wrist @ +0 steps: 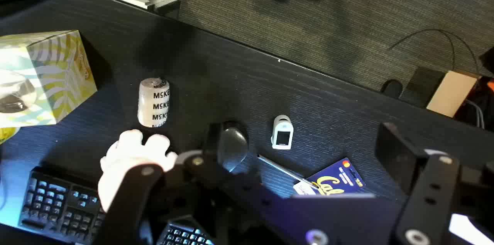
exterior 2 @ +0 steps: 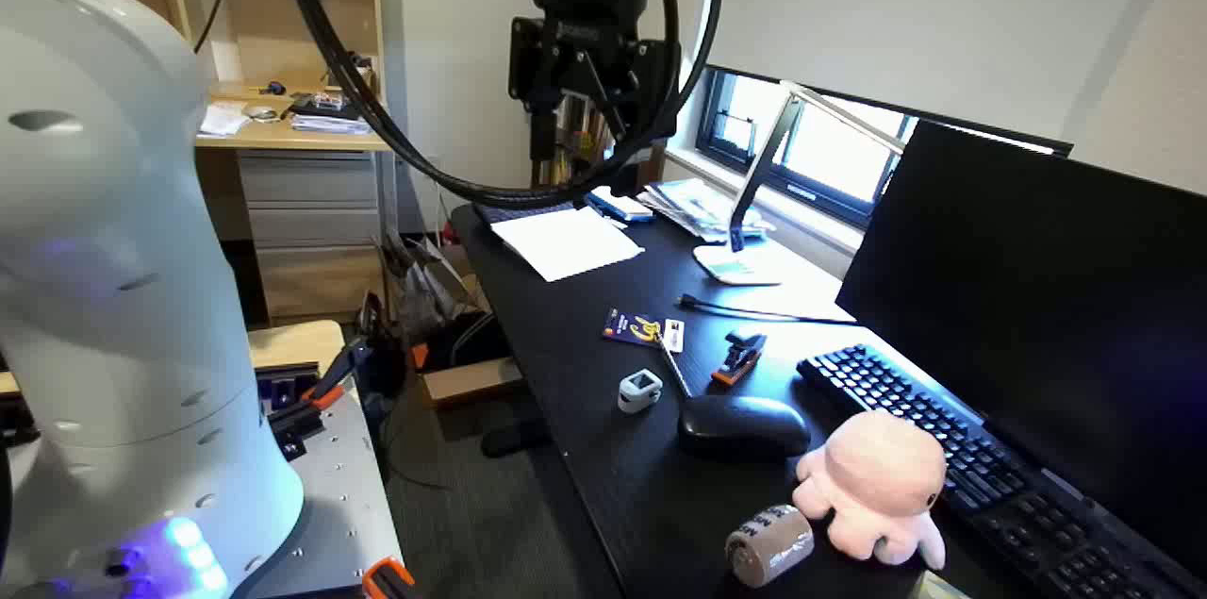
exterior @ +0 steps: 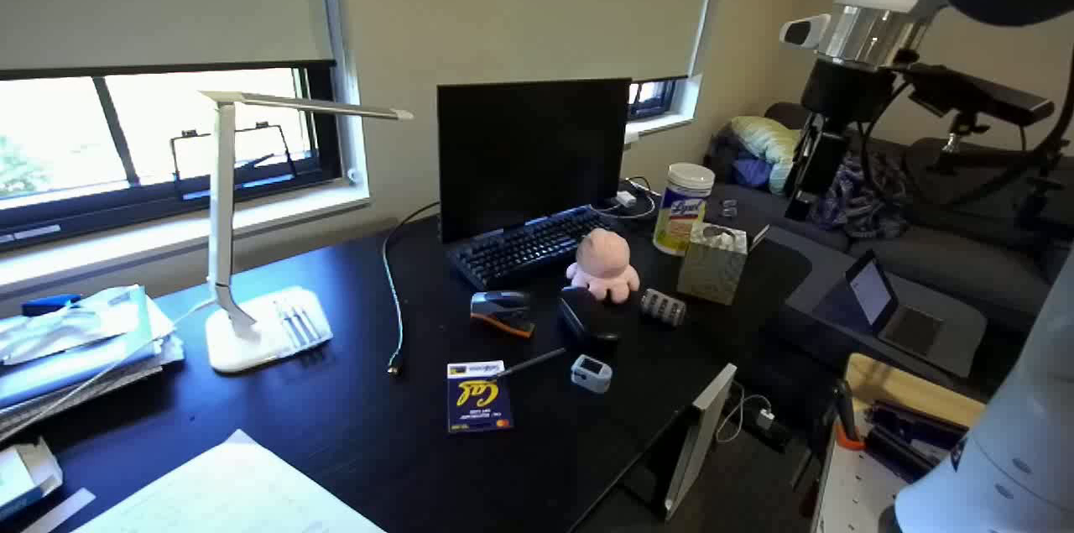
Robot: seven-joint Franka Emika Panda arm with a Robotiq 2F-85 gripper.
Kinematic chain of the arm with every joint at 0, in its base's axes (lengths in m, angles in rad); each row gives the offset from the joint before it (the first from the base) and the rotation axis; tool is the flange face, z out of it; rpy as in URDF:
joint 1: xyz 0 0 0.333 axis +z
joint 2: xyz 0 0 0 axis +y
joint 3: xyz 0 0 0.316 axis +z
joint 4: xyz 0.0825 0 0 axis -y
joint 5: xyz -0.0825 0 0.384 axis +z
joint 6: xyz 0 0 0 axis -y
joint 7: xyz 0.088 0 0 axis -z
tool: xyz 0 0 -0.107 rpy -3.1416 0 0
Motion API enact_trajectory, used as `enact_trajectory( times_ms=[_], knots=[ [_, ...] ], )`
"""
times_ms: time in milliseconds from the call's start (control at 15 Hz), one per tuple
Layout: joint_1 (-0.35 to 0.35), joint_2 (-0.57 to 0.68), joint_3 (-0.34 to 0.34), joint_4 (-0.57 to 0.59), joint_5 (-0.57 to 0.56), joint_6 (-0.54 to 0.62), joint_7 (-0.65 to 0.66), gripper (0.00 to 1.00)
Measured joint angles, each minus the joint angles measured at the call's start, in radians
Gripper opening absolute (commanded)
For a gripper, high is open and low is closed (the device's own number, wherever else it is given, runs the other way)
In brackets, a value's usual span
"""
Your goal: Move the black case and the plush toy to the left
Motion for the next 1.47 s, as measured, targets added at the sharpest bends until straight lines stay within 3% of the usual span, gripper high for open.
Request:
enact_trajectory(
  times_ms=[333,600,1067,1467],
  knots=[
    [0.0,0.017,-0.002,0.001,0.004,0.025,0.037,1.0],
    [-0.006,0.132,-0.006,0.004,0.014,0.157,0.156,1.0],
    [-0.062,0.504,0.054,0.042,0.018,0.475,0.431,1.0],
    [-0.079,0.85,0.096,0.217,0.019,0.541,0.631,1.0]
  ],
)
